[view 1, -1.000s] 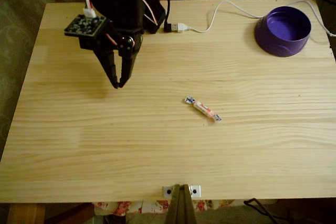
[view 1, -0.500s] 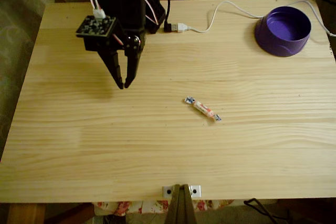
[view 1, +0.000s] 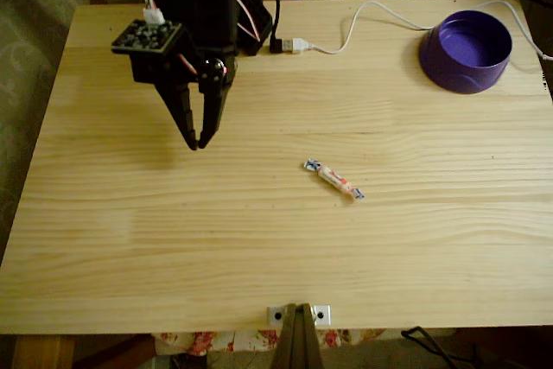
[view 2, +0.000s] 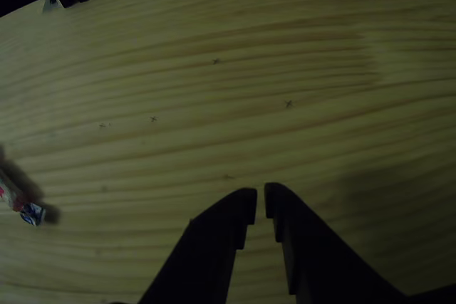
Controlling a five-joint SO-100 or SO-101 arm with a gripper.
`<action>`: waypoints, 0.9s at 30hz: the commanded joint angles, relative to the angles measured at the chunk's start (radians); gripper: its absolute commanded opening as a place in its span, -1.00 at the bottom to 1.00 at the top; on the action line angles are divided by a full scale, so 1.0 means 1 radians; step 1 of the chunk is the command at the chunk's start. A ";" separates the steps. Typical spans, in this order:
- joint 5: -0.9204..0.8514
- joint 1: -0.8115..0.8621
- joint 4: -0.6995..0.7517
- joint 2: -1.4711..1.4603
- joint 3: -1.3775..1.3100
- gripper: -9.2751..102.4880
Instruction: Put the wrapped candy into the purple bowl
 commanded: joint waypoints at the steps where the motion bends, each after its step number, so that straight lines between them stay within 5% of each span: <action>1: 0.009 -0.017 -0.043 -0.018 -0.127 -0.82; 15: -0.156 -0.236 -0.290 -0.568 -0.477 -0.82; 27: -0.293 -0.466 -0.247 -0.862 -0.696 -0.82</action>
